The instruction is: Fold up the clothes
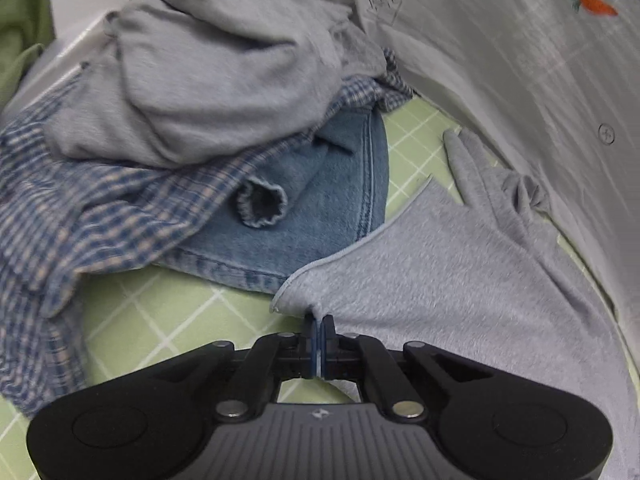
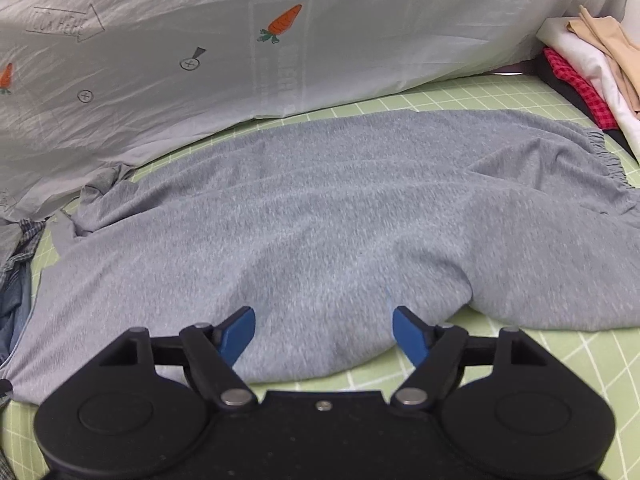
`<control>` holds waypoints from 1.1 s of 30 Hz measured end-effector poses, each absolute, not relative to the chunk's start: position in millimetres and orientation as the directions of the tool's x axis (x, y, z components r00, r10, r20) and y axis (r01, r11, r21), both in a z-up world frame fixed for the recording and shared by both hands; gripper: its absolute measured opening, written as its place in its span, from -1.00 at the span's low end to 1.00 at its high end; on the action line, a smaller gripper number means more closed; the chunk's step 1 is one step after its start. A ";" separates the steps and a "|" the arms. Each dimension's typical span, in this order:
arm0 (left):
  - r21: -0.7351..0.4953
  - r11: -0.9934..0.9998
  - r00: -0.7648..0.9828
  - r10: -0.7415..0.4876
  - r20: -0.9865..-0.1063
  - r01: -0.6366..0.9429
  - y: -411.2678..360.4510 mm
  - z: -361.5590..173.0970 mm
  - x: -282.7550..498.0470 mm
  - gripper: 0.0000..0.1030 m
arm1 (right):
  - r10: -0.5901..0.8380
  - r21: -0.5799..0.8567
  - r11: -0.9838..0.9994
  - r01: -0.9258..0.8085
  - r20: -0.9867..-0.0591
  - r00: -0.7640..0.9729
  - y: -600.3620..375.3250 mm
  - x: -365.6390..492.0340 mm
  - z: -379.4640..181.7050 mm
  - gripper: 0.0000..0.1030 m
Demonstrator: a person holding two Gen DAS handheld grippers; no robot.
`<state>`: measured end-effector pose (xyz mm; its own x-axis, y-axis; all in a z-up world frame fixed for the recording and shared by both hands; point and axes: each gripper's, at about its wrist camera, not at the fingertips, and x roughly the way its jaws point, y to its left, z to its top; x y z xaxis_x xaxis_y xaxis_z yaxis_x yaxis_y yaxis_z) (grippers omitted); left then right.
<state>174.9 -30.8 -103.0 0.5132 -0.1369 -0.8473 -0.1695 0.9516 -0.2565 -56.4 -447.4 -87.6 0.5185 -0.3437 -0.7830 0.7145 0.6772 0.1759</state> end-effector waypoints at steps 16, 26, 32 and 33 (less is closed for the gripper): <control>-0.206 0.949 0.537 -0.048 -0.842 -0.238 42.9 -75.9 61.3 -0.98 | -0.290 0.277 0.643 0.714 -0.775 0.562 -410.0 -166.0 -90.4 0.63; -0.200 0.949 0.623 -0.005 -0.782 -0.244 -4.4 -44.7 33.1 -0.98 | -0.379 0.381 0.357 0.853 -0.775 0.505 -510.4 -259.7 -107.1 0.84; -0.192 0.943 0.631 0.023 -0.776 -0.270 -30.4 -42.3 17.7 -0.98 | -0.477 0.335 0.209 0.919 -0.785 0.395 -588.8 -291.3 -129.0 0.79; -0.191 0.943 0.630 0.025 -0.776 -0.272 -33.5 -42.2 17.1 -0.98 | -0.488 0.322 0.189 0.928 -0.789 0.373 -599.8 -293.9 -132.6 0.72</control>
